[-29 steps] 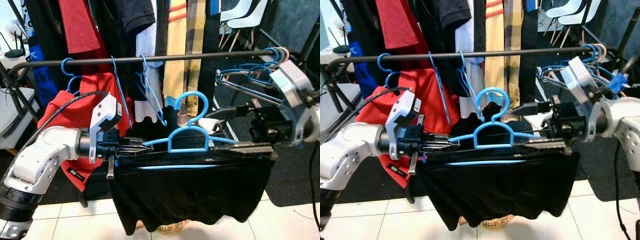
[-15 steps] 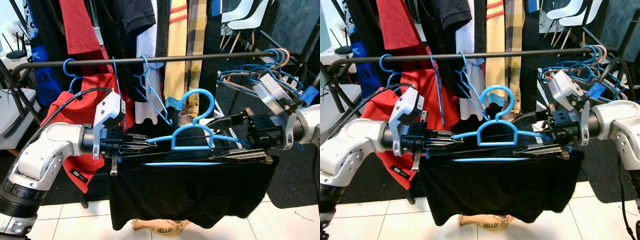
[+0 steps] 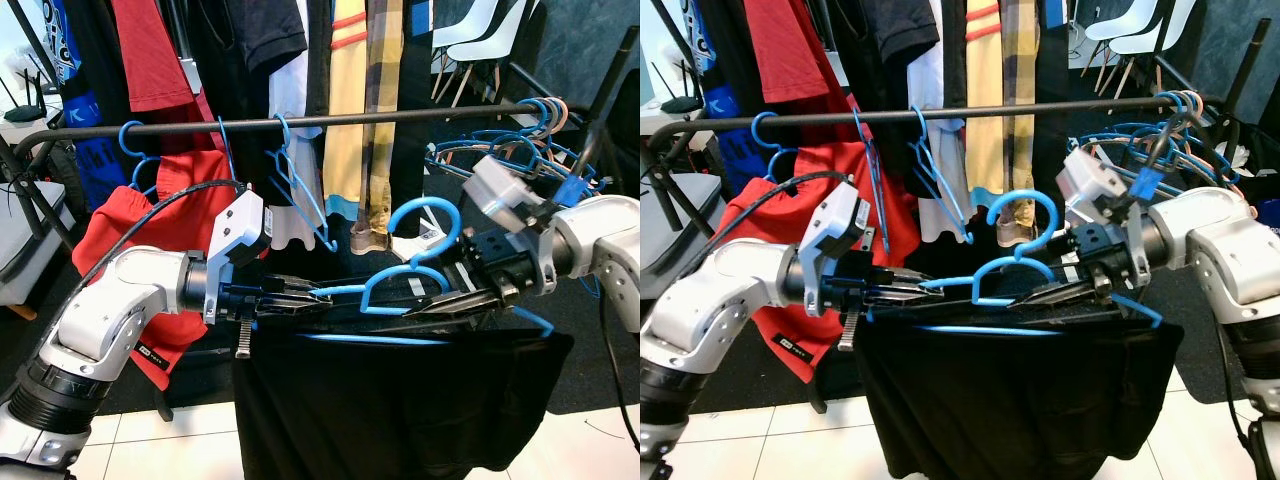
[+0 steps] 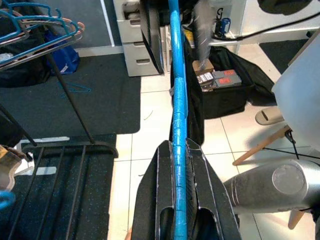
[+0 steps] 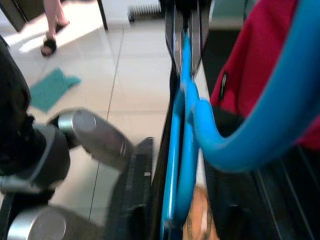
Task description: Hang hanger
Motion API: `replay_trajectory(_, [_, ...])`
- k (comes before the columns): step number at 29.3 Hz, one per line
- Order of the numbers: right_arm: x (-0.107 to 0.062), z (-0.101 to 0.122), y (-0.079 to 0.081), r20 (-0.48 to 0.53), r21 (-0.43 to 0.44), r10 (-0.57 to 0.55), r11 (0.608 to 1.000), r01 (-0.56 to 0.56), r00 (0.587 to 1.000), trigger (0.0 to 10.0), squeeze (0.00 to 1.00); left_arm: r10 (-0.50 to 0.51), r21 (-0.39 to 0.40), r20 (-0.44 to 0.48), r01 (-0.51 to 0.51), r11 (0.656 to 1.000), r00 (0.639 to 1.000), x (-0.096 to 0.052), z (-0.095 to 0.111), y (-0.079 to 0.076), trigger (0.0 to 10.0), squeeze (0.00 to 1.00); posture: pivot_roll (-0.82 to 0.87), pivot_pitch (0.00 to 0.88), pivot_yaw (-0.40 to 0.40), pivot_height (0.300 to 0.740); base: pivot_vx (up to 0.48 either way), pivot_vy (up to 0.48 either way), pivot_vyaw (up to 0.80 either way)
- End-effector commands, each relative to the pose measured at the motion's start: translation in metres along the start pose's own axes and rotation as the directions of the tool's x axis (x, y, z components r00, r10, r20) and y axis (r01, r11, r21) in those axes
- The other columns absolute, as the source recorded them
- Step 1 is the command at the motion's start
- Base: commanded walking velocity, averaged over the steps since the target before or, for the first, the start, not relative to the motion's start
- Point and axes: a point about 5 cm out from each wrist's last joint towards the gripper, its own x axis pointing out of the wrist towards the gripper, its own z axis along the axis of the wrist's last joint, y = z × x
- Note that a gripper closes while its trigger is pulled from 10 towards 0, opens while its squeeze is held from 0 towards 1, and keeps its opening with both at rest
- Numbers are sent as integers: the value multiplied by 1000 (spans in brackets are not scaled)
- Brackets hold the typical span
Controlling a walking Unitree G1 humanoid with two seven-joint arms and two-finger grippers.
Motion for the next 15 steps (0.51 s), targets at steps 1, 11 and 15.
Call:
replay_trajectory(1, [2, -3, 1, -38, -3, 12, 1000, -12, 999, 0, 0, -20, 38, 25, 19, 999, 999, 3, 7, 1, 0, 0, -65, 0, 58, 740, 0, 0, 0])
replay_trajectory(11, [0, 0, -8, -29, -28, -66, 998, 65, 997, 0, 0, 47, 80, 51, -51, 996, 998, 5, 11, 9, 0, 0, -66, 0, 59, 740, 0, 0, 0])
replay_trajectory(15, [-2, 4, -12, 7, -43, -108, 993, 108, 994, 0, 0, 106, 59, 83, -111, 992, 991, 3, 13, 17, 10000, 1000, -65, 0, 59, 740, 0, 0, 0])
